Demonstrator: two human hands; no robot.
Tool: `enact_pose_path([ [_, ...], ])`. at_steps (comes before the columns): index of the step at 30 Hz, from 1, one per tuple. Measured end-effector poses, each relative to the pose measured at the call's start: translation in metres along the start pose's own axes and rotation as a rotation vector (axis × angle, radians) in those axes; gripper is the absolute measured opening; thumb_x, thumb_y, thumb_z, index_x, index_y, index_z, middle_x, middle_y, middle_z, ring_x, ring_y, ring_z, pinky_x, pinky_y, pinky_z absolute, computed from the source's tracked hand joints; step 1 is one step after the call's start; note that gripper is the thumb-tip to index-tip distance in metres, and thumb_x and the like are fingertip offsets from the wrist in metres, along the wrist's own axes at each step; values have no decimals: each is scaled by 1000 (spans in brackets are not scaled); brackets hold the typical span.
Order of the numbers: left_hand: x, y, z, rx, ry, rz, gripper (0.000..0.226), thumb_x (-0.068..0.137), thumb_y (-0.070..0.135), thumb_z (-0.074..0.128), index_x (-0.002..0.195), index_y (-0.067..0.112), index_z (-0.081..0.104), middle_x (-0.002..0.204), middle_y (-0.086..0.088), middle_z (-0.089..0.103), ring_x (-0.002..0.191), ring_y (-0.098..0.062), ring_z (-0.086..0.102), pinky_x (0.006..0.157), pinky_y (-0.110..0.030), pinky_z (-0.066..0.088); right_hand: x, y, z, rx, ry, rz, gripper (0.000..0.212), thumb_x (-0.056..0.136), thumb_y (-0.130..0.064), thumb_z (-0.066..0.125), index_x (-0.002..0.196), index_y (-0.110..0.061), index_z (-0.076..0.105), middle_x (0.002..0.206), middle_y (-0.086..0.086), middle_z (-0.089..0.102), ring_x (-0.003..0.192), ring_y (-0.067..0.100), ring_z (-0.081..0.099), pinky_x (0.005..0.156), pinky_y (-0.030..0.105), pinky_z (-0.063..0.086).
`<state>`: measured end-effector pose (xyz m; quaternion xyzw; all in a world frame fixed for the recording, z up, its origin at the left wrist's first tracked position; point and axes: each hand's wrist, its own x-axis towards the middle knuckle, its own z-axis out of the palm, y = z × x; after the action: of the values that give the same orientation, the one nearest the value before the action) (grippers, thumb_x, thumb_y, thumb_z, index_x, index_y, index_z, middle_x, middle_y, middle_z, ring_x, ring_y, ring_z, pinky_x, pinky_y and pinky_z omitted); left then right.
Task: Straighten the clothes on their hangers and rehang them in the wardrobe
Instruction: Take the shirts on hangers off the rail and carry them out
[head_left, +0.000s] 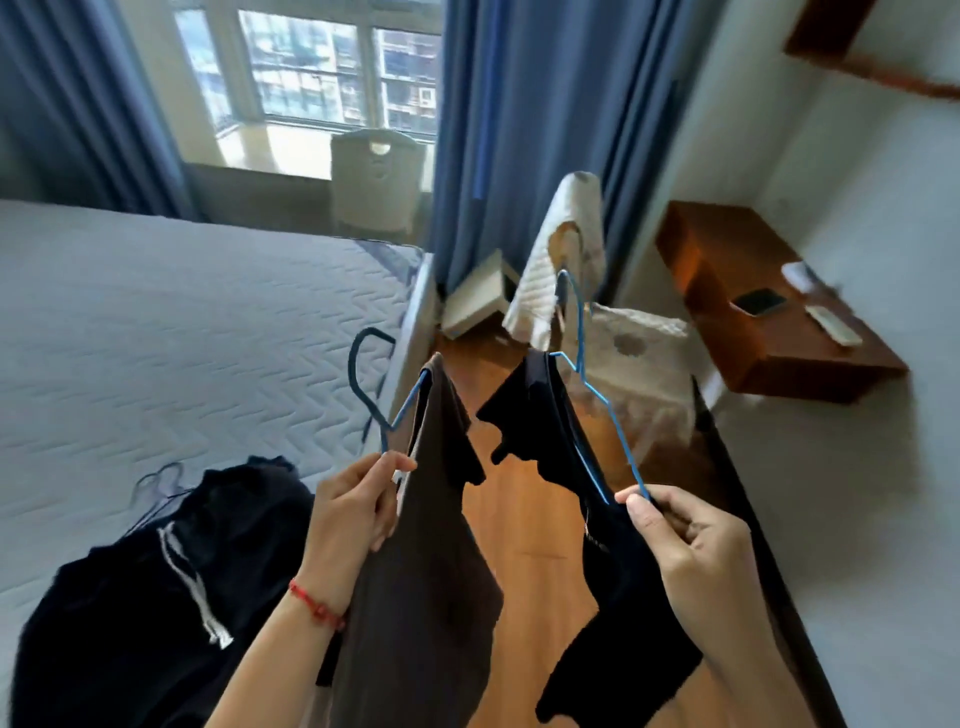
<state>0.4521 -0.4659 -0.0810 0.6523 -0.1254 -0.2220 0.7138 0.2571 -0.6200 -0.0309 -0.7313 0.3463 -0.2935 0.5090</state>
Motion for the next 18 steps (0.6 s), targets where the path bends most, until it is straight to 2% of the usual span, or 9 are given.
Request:
enact_pose_path([
  [2, 21, 2, -6, -30, 98, 0, 30, 95, 7, 43, 75, 0, 64, 28, 2, 30, 25, -10, 23, 36, -19, 27, 31, -6, 14, 22, -54, -19, 22, 86, -5, 60, 69, -16, 70, 58, -4, 69, 51, 3, 59, 51, 10, 44],
  [4, 38, 5, -13, -38, 196, 8, 29, 94, 8, 43, 77, 1, 65, 28, 2, 30, 25, -10, 23, 35, -17, 27, 60, -11, 26, 32, -117, -37, 23, 86, -6, 61, 68, -17, 70, 59, 4, 69, 50, 8, 57, 51, 18, 44],
  [10, 73, 6, -38, -60, 495, 29, 27, 95, 12, 44, 81, 5, 66, 28, 5, 30, 25, -8, 22, 34, -18, 24, 142, -19, 66, 80, -366, -85, 25, 85, -4, 61, 66, -17, 70, 60, 18, 64, 48, 13, 53, 46, 15, 42],
  [13, 83, 4, -43, -86, 663, 52, 27, 95, 12, 44, 80, 7, 67, 28, 6, 29, 25, -7, 22, 35, -18, 24, 183, -19, 91, 91, -515, -124, 22, 84, -5, 62, 69, -19, 70, 51, 6, 60, 48, 9, 49, 46, 15, 37],
  [15, 82, 4, -41, -76, 780, 55, 28, 95, 13, 45, 80, 7, 67, 27, 6, 29, 25, -7, 23, 35, -19, 25, 205, -22, 106, 108, -629, -155, 26, 84, -3, 62, 63, -16, 70, 48, -2, 60, 44, 3, 49, 44, 10, 36],
  [18, 79, 11, -32, -103, 922, 83, 29, 95, 15, 44, 79, 8, 67, 28, 5, 30, 25, -8, 23, 36, -20, 26, 232, -36, 125, 166, -813, -181, 24, 83, -1, 62, 64, -13, 69, 45, -1, 58, 40, 1, 46, 41, 9, 35],
])
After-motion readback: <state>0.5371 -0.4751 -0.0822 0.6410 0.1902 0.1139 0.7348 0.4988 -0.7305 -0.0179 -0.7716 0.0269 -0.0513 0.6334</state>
